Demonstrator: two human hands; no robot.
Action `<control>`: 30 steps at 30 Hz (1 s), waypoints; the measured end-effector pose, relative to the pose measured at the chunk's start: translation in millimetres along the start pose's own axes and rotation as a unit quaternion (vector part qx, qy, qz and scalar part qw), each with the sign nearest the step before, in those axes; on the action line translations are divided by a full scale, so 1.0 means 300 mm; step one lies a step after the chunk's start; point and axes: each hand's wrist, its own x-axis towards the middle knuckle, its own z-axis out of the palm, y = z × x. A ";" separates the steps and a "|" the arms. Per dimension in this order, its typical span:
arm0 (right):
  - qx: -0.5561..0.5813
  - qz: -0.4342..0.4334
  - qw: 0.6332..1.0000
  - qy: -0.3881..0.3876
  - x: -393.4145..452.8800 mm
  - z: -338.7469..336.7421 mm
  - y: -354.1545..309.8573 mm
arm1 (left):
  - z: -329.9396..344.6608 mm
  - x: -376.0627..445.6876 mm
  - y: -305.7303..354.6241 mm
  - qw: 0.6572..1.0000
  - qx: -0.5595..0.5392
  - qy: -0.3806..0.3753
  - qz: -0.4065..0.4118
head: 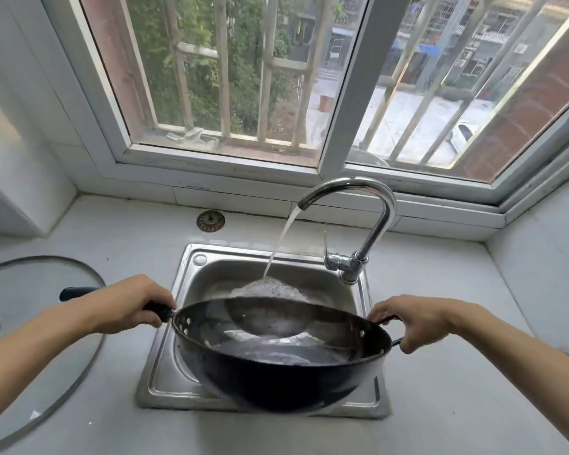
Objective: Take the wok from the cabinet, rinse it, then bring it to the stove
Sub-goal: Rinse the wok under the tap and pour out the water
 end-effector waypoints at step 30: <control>-0.010 0.003 1.000 0.018 0.002 -0.025 -0.013 | 0.022 -0.023 0.001 0.999 -0.005 0.015 -0.028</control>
